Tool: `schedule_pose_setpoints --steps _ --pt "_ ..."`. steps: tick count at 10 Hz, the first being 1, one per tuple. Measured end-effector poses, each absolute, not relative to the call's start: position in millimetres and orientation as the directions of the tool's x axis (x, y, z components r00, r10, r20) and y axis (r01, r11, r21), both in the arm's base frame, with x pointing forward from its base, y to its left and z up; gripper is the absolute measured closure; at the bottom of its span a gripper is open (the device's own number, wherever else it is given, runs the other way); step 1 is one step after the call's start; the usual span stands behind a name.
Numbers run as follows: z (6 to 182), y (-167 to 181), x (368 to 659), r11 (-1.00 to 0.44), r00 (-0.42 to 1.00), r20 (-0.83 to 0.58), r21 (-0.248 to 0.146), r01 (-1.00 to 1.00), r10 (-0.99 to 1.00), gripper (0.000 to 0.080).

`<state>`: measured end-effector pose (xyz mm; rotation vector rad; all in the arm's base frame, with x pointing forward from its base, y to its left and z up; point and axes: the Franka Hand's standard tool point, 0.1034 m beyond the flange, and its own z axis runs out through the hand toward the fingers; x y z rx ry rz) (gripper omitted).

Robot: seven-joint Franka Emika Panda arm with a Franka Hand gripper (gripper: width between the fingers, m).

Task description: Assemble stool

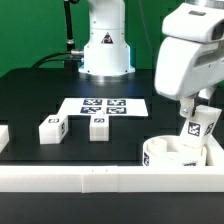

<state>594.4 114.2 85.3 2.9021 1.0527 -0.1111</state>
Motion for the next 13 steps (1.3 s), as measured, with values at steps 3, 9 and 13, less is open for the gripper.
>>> schedule_pose_setpoints --steps 3,9,13 --pt "84.4 115.3 593.6 -0.928 0.928 -0.068 0.042 0.37 0.367 0.0466" --pt "82.3 122.9 595.6 -0.854 0.856 0.014 -0.088 -0.513 -0.516 0.0466" --pt "82.4 127.3 596.5 -0.54 0.545 -0.041 -0.089 -0.837 -0.837 0.0466"
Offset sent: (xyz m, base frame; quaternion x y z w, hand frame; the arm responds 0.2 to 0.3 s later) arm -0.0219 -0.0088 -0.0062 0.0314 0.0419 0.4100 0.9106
